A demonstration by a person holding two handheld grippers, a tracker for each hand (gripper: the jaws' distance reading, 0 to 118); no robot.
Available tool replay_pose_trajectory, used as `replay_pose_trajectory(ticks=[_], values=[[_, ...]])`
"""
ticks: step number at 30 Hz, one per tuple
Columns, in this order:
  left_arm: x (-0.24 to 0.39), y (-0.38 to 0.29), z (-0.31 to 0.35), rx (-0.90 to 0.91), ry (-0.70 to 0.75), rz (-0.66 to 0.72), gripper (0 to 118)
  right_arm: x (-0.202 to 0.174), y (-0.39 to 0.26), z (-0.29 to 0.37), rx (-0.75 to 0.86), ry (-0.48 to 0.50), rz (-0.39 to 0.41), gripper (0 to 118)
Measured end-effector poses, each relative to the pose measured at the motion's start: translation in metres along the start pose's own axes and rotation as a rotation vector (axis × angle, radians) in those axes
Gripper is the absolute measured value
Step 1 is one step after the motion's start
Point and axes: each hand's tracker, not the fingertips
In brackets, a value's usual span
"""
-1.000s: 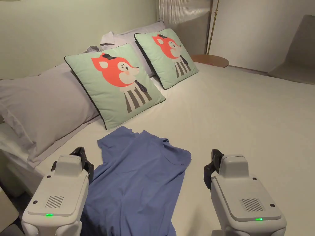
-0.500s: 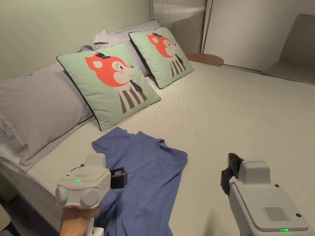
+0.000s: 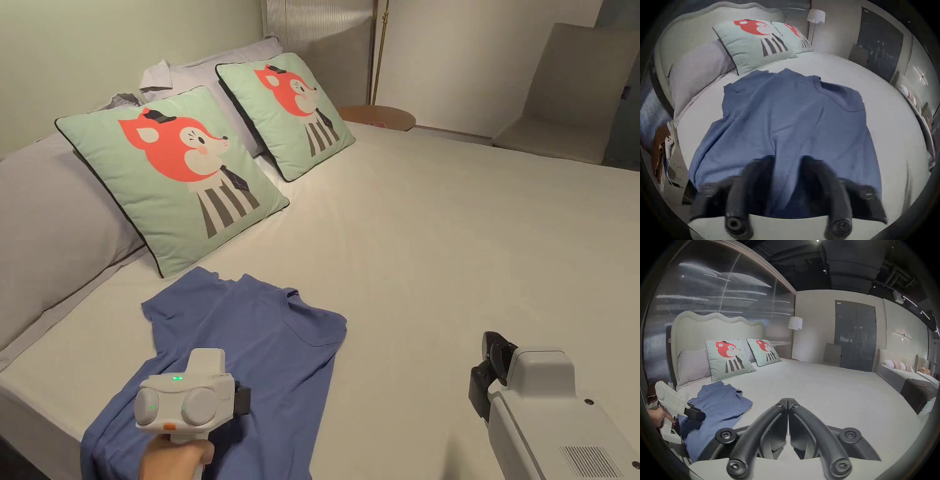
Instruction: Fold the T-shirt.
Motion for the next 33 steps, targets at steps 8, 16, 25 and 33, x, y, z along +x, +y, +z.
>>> replay_pose_trajectory(ticks=[8,16,25,33], values=[[0.006,0.012,0.053,0.135,-0.066,-0.04,4,0.017,-0.004,0.003,0.018,-0.001,-0.02,1],[0.058,0.056,0.147,0.333,-0.232,-0.077,4,0.043,-0.004,0.022,0.06,-0.036,-0.044,1],[0.17,0.113,0.23,0.498,-0.505,-0.22,4,0.101,0.001,0.063,0.105,-0.159,-0.071,1],[0.292,0.124,0.249,0.516,-0.693,-0.367,4,0.162,-0.005,0.113,0.129,-0.33,-0.075,1]])
